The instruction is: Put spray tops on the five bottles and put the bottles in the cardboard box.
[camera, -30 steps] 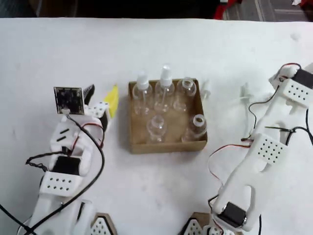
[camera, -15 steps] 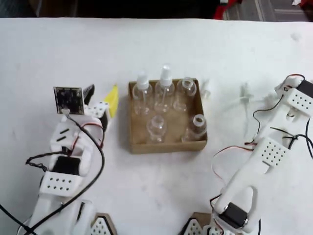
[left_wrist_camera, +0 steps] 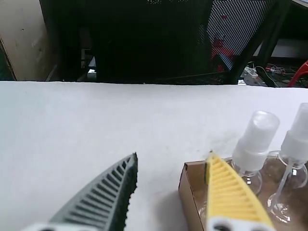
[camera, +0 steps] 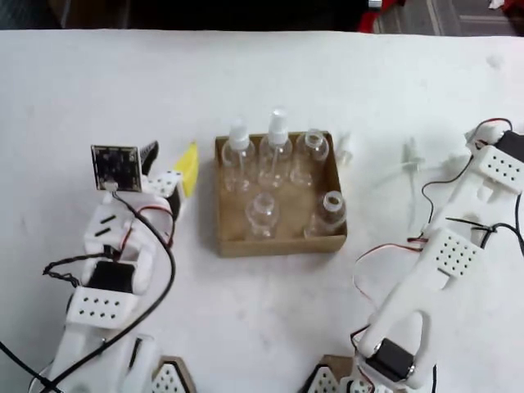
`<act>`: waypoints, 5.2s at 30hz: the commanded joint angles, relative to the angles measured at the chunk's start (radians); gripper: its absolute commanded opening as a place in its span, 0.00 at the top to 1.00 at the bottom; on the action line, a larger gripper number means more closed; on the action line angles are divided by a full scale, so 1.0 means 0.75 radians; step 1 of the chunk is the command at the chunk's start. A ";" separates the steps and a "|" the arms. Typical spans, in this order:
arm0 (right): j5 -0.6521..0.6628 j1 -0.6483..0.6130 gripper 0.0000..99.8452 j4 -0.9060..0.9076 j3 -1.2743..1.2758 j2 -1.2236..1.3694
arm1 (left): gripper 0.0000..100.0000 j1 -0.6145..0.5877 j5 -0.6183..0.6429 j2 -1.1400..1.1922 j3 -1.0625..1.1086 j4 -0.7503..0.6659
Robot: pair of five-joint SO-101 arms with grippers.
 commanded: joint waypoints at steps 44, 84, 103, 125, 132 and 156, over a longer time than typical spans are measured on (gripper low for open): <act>0.178 0.015 0.98 0.283 -0.096 -0.283 | 0.79 0.017 -0.045 -0.030 -0.006 -0.033; 0.430 -0.678 0.98 0.285 1.240 -2.301 | 0.79 0.017 -0.045 -0.030 -0.008 -0.031; 0.544 -1.396 0.98 -0.386 2.234 -2.794 | 0.79 -0.083 -0.037 -0.030 -0.004 -0.088; 0.534 -1.267 0.98 -1.728 3.333 -3.156 | 0.79 -0.077 -0.037 -0.021 -0.004 -0.102; 0.534 -1.269 0.98 -1.830 3.339 -3.154 | 0.79 -0.077 -0.037 -0.021 -0.004 -0.102; 0.534 -1.253 0.98 -2.037 3.509 -2.947 | 0.79 -0.079 -0.037 -0.021 -0.004 -0.102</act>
